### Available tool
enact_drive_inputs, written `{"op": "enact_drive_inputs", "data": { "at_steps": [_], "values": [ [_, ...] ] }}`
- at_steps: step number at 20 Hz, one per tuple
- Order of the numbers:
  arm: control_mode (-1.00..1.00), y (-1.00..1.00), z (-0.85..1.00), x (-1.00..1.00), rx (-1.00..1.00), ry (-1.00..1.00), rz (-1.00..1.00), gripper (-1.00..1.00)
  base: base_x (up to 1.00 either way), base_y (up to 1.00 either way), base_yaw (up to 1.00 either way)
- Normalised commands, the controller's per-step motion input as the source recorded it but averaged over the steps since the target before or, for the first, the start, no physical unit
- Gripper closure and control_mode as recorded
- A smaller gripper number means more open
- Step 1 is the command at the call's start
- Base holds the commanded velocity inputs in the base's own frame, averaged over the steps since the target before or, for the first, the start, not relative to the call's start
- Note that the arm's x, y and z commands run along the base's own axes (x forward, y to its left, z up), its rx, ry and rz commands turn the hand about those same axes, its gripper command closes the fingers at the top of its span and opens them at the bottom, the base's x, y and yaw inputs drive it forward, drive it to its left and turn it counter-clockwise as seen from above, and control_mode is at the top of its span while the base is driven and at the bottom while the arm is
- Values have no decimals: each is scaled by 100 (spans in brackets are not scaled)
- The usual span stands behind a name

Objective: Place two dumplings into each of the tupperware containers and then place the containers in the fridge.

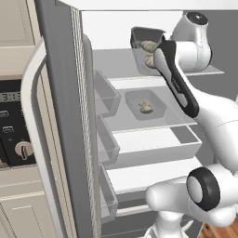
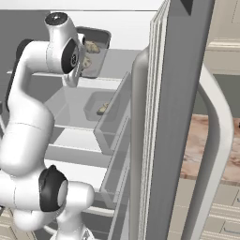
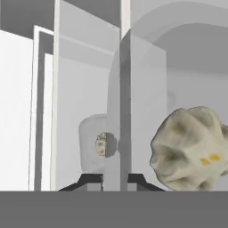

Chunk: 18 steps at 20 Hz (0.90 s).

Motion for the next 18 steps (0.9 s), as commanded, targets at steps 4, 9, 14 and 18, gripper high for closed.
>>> {"op": "enact_drive_inputs", "data": {
  "at_steps": [4,9,14,18],
  "values": [
    [-100,1,0,79,0,0,4,100,0,0,0],
    [-100,10,-21,56,0,2,1,100,0,0,0],
    [-100,6,-14,40,0,2,0,100,0,0,0],
    [-100,0,0,50,0,0,0,100,0,0,0]
  ]
}}
